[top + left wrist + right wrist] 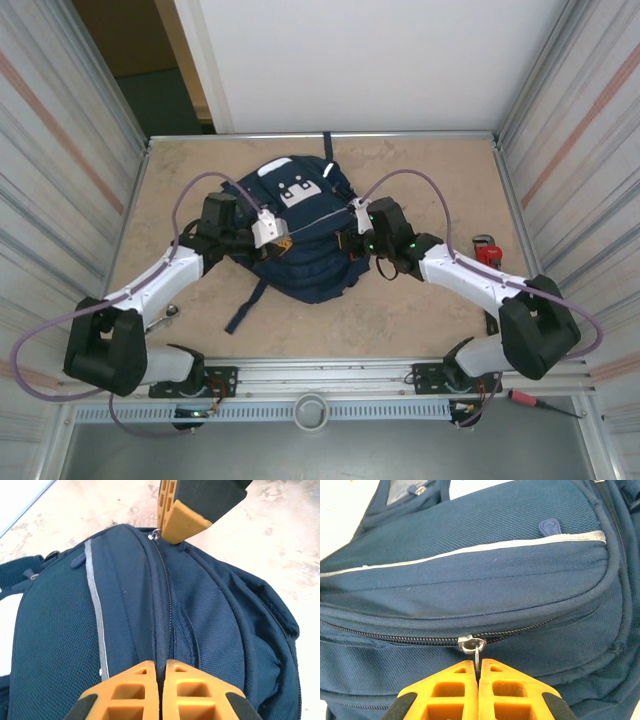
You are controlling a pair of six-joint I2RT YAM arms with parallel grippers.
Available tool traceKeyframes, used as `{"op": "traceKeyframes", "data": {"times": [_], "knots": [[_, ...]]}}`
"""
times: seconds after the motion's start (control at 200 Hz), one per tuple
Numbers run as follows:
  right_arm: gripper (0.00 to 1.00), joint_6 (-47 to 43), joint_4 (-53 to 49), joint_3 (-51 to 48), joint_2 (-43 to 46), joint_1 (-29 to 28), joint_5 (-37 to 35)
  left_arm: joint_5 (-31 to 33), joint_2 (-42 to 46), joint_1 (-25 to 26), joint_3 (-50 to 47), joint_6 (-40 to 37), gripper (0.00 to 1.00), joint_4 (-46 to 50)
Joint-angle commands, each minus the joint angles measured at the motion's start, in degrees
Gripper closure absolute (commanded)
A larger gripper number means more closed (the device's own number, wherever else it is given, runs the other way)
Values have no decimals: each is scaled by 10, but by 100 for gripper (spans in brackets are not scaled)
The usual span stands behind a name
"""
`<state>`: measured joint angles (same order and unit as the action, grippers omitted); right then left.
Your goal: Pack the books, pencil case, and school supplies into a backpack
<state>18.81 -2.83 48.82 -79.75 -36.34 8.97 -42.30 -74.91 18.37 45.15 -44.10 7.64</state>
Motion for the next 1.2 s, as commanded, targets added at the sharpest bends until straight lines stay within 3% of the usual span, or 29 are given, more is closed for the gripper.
{"op": "traceKeyframes", "data": {"times": [0.0,0.075,0.215,0.276,0.381,0.516,0.621,0.721,0.766,0.972,1.112,1.197], "knots": [[100,-10,-12,22,-1,5,-34,74,22,-26,-19,34,74,-19],[100,6,-1,25,2,-5,-23,83,35,-7,-13,63,53,-19],[100,28,12,32,12,-28,-17,156,42,79,15,75,36,-11],[100,35,15,34,19,-37,-17,185,23,110,37,65,34,4],[100,40,15,34,31,-47,-18,208,-34,137,86,58,36,36],[100,45,14,27,50,-54,-20,194,-87,146,133,49,46,67],[100,45,13,15,63,-56,-26,187,-104,143,146,30,63,86],[100,36,2,5,65,-51,-43,144,-96,120,149,18,93,102],[100,31,-7,0,62,-44,-52,112,-85,100,145,20,100,103],[100,-1,-39,-7,48,18,-86,-41,12,8,38,36,100,-17],[100,-9,-19,9,42,23,-50,-4,20,-34,-1,36,100,-48],[100,0,5,15,36,5,-30,53,9,-39,0,45,68,-48]]}}
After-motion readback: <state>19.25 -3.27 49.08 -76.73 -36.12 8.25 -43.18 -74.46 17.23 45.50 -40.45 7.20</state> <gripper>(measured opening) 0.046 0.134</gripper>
